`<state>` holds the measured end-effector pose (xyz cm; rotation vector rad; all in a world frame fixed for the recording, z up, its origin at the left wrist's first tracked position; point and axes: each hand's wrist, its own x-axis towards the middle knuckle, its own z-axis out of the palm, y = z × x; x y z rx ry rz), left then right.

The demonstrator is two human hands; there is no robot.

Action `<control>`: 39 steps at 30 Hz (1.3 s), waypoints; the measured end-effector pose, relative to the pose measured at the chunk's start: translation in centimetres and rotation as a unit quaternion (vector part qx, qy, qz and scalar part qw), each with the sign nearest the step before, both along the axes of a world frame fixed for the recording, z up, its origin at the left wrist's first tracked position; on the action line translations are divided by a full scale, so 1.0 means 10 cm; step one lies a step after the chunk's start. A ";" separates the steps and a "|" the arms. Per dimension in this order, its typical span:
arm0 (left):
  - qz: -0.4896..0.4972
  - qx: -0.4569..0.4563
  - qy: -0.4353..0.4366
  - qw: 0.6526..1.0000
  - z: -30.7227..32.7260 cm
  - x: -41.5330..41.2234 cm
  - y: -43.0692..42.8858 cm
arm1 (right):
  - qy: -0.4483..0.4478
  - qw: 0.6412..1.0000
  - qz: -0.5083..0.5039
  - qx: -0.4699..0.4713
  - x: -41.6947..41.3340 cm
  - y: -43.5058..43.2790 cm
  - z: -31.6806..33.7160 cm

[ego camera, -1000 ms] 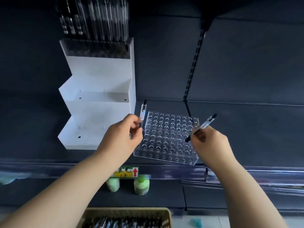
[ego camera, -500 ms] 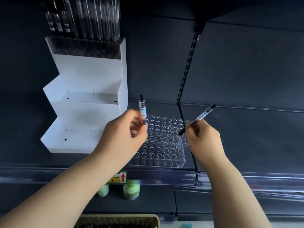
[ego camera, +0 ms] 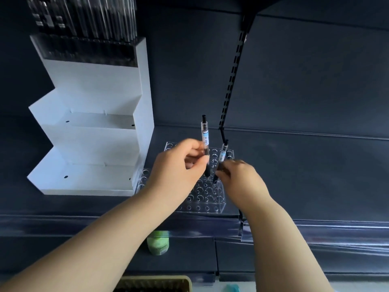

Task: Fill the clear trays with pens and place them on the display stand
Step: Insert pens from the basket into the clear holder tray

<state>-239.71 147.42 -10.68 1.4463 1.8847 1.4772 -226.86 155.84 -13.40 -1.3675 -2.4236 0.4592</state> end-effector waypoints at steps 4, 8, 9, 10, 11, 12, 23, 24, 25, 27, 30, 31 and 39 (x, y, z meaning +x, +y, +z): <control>-0.017 0.015 -0.020 1.000 -0.03 -0.02 -0.03 | 0.014 1.000 -0.013 -0.013 0.02 0.07 0.00; -0.039 0.011 0.000 0.999 -0.06 0.05 0.02 | 0.068 0.996 -0.016 -0.052 0.05 0.09 -0.01; -0.038 0.013 0.016 0.999 -0.06 0.08 0.05 | 0.088 0.994 -0.020 -0.056 0.06 0.10 0.00; -0.037 0.014 0.034 0.999 -0.07 0.10 0.08 | 0.103 0.993 -0.022 -0.055 0.08 0.11 0.01; -0.039 0.014 0.051 0.998 -0.08 0.13 0.11 | 0.113 0.992 -0.023 -0.051 0.10 0.12 0.01; -0.043 0.013 0.067 0.997 -0.09 0.14 0.14 | 0.120 0.991 -0.022 -0.048 0.12 0.12 0.03; -0.051 -0.076 0.123 0.988 -0.37 0.17 0.28 | 0.109 0.993 -0.014 -0.047 0.15 0.09 0.05; -0.051 -0.074 0.124 0.988 -0.38 0.17 0.28 | 0.104 0.993 -0.013 -0.047 0.15 0.09 0.05; -0.051 -0.073 0.124 0.988 -0.38 0.18 0.29 | 0.099 0.994 -0.013 -0.046 0.16 0.09 0.05; -0.047 -0.076 0.120 0.989 -0.39 0.18 0.29 | 0.093 0.994 -0.018 -0.048 0.17 0.07 0.08; -0.032 -0.096 0.118 0.988 -0.38 0.15 0.25 | 0.067 0.996 -0.039 -0.044 0.21 0.03 0.14; -0.026 -0.102 0.126 0.986 -0.36 0.13 0.22 | 0.049 0.997 -0.046 -0.041 0.22 0.01 0.17; -0.015 -0.122 0.310 0.943 -0.17 0.01 -0.42 | -0.024 0.998 -0.046 -0.036 0.22 -0.63 0.27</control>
